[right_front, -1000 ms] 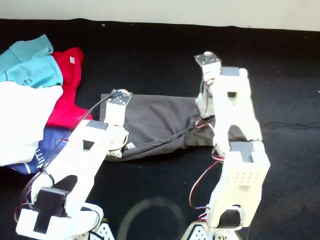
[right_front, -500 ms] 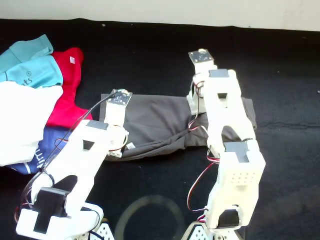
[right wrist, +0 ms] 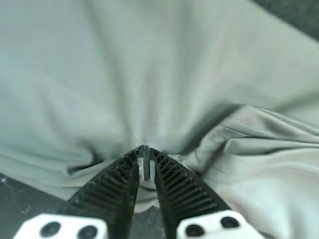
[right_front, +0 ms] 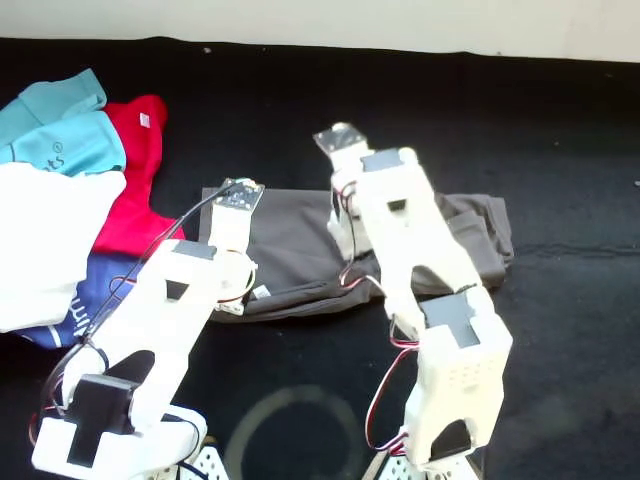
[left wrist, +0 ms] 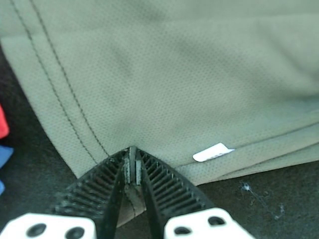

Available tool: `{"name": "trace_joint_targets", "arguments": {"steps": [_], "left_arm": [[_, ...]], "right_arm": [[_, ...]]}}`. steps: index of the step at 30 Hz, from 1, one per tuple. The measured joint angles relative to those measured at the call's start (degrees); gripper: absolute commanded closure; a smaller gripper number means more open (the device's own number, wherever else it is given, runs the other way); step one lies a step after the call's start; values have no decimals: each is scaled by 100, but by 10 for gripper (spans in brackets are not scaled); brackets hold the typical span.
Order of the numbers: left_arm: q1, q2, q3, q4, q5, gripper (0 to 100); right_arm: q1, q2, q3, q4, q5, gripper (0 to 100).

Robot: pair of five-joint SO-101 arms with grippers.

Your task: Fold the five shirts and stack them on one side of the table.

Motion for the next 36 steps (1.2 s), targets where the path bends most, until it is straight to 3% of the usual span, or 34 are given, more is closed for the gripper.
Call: {"name": "trace_joint_targets", "arguments": {"steps": [5, 12, 21, 27, 32, 36], "left_arm": [[0, 0, 0, 0, 0, 991], [0, 0, 0, 0, 0, 991], [-79, -141, -202, 211, 0, 991], [-589, -695, -967, 1020, 0, 991], [-791, -589, -1266, 1108, 0, 990], [-774, -26, -1547, 1020, 0, 990]], "right_arm": [[0, -79, 870, -334, -9, 991], [0, -1451, 1829, -193, -9, 991], [9, -1820, 2233, -941, -9, 991], [862, -2022, 1925, -818, -9, 991], [1846, -1978, 1829, -800, 202, 991], [1934, -1670, 1829, -835, 273, 991]]}}
